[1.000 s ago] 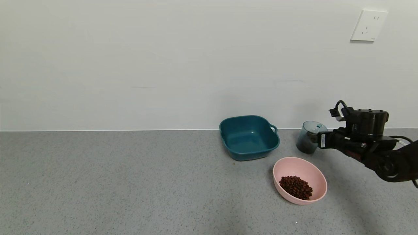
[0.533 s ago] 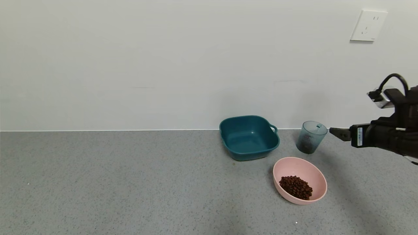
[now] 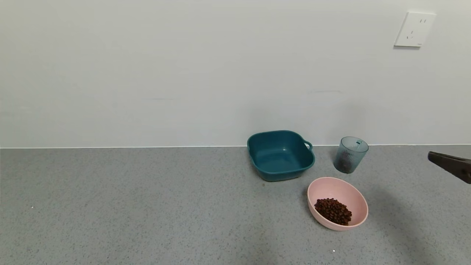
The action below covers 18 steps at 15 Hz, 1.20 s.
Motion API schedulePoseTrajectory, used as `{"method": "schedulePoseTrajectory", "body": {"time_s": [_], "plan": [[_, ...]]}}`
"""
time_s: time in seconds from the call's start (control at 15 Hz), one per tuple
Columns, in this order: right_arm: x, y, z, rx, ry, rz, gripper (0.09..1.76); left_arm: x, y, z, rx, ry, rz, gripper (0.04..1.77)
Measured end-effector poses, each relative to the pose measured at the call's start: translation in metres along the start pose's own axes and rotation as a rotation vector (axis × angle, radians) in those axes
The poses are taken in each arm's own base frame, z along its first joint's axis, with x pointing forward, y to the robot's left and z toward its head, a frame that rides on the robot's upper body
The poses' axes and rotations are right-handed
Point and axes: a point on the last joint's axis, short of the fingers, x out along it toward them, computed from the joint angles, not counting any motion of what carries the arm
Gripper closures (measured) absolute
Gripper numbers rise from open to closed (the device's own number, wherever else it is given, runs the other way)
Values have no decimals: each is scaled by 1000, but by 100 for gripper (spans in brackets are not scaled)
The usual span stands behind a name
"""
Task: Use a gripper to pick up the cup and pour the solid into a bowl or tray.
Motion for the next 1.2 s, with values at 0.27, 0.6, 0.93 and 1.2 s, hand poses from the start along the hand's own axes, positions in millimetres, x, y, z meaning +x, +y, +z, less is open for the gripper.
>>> {"method": "schedulePoseTrajectory", "body": {"time_s": [0.27,0.6,0.93,1.2], "plan": [[-57,4,-13,-3,-68,-2,15,0,0,0,0,0,0,6],[-117,7,-37,-2,-127,-33,15,0,0,0,0,1,0,6],[-164,12,-65,-3,-192,-59,15,0,0,0,0,0,0,6],[-189,15,-91,-13,-246,-41,15,0,0,0,0,0,0,6]]}}
